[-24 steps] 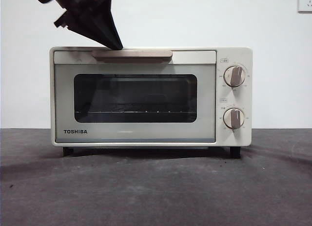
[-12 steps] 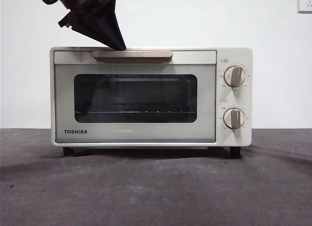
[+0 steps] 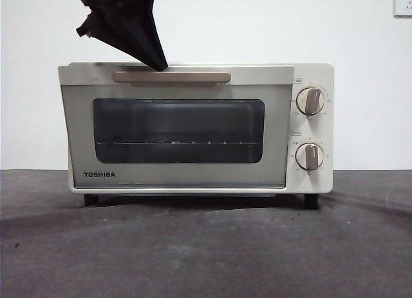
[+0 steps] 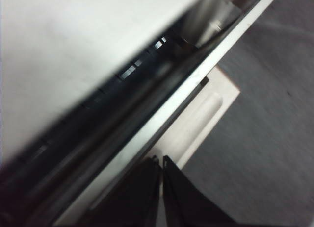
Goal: The left arm flap open the oven, the right arm pick bread and place it into oven, the left arm flap close the oven
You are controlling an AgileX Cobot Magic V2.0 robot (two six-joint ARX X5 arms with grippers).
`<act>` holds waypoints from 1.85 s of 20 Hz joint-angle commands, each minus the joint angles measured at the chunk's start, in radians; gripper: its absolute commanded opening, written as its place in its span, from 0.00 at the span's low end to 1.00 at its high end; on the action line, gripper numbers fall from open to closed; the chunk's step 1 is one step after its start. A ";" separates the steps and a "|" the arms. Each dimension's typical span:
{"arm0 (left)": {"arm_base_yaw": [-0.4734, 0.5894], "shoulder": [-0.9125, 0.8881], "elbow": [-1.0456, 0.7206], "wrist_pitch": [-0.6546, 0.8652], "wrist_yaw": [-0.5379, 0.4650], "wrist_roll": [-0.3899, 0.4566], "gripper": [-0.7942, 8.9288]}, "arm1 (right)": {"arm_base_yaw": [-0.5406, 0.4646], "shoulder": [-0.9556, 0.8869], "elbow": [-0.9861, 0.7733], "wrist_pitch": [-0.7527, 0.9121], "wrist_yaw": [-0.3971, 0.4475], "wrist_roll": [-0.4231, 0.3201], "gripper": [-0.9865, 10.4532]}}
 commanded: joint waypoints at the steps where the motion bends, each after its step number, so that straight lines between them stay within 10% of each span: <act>1: -0.013 0.038 -0.008 -0.048 -0.023 -0.003 0.10 | 0.005 0.003 0.019 0.010 -0.003 -0.004 0.17; 37: -0.161 -0.162 -0.511 0.301 -0.007 -0.272 0.10 | 0.005 0.003 0.019 0.015 -0.002 -0.009 0.17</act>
